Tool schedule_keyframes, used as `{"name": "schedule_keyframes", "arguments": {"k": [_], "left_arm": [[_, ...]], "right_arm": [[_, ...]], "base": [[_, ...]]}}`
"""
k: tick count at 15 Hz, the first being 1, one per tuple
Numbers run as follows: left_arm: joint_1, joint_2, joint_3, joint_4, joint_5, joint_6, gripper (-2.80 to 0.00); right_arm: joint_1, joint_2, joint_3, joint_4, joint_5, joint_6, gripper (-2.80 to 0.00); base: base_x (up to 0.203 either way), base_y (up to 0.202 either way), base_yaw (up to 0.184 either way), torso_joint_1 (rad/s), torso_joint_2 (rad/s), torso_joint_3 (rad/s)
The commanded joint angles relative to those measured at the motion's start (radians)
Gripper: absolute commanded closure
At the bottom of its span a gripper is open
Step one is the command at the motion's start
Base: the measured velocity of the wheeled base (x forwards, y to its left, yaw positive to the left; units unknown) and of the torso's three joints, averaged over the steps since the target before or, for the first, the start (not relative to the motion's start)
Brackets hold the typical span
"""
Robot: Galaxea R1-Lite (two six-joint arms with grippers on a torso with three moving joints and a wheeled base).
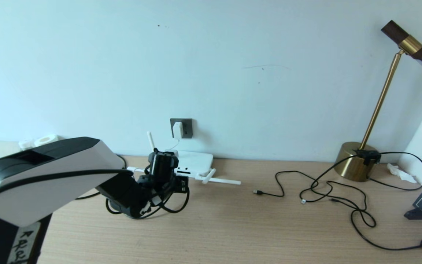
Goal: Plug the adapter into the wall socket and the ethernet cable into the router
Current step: Hand it to the other hand
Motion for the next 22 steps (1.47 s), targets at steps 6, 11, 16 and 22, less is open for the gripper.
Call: {"name": "schedule_keyframes", "arguments": {"k": [6,11,16,22], "left_arm": [[0.000,0.010,0.001,-0.004,0.005,-0.002,0.00],[0.010,0.018,-0.005,-0.006,0.005,-0.002,0.00],[0.022,0.021,-0.005,-0.005,0.004,-0.001,0.00],[0.034,0.019,-0.008,-0.006,-0.028,0.022,0.00]], "right_arm": [[0.000,0.002,0.012,-0.001,0.000,0.000,-2.80],[0.000,0.002,0.012,-0.002,0.000,0.000,-2.80],[0.000,0.002,0.012,-0.001,0.000,0.000,-2.80],[0.000,0.002,0.012,-0.001,0.000,0.000,-2.80]], "base": [[0.000,0.000,0.000,0.000,0.00,0.000],[0.000,0.000,0.000,0.000,0.00,0.000],[0.000,0.000,0.000,0.000,0.00,0.000],[0.000,0.000,0.000,0.000,0.00,0.000]]}}
